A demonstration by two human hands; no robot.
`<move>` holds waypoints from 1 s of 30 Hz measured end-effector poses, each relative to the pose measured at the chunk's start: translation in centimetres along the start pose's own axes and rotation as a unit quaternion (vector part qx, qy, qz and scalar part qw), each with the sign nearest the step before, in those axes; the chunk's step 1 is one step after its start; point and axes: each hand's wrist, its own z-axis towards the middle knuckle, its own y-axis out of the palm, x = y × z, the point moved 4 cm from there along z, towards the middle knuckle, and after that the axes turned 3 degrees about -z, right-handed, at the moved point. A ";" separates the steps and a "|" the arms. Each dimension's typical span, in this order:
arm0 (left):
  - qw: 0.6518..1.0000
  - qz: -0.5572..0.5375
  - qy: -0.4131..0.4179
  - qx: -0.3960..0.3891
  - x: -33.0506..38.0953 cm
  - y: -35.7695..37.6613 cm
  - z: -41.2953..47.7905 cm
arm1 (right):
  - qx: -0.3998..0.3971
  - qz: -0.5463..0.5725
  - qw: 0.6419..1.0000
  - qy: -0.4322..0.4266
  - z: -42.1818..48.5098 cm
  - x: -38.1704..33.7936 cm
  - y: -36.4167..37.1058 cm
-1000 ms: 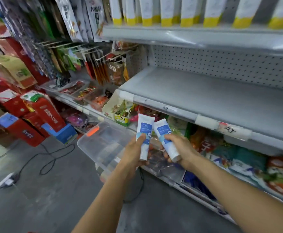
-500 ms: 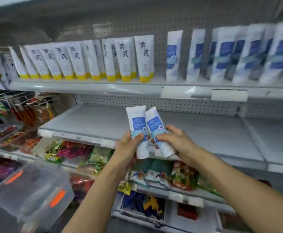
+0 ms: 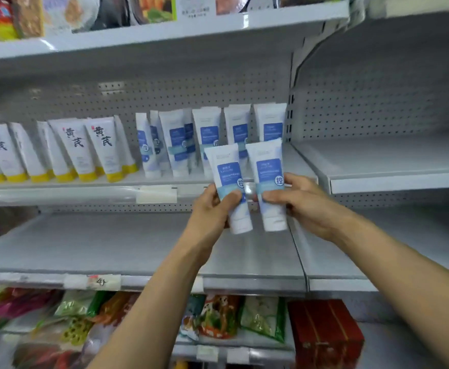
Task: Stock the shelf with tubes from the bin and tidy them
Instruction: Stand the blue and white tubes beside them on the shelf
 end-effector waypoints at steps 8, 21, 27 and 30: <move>0.998 0.032 0.045 -0.013 1.6 3.1 3.4 | 0.146 0.008 0.985 -0.089 3.8 -4.9 -8.0; 0.996 0.057 0.065 0.007 2.0 4.0 5.5 | 0.258 -0.202 0.940 -0.093 13.0 -3.0 -9.2; 0.996 0.063 0.063 0.006 1.8 4.0 6.0 | 0.251 -0.231 0.936 -0.091 14.0 -2.0 -9.7; 0.996 0.060 0.063 0.001 1.8 4.3 6.0 | 0.244 -0.239 0.936 -0.092 13.9 -2.1 -9.9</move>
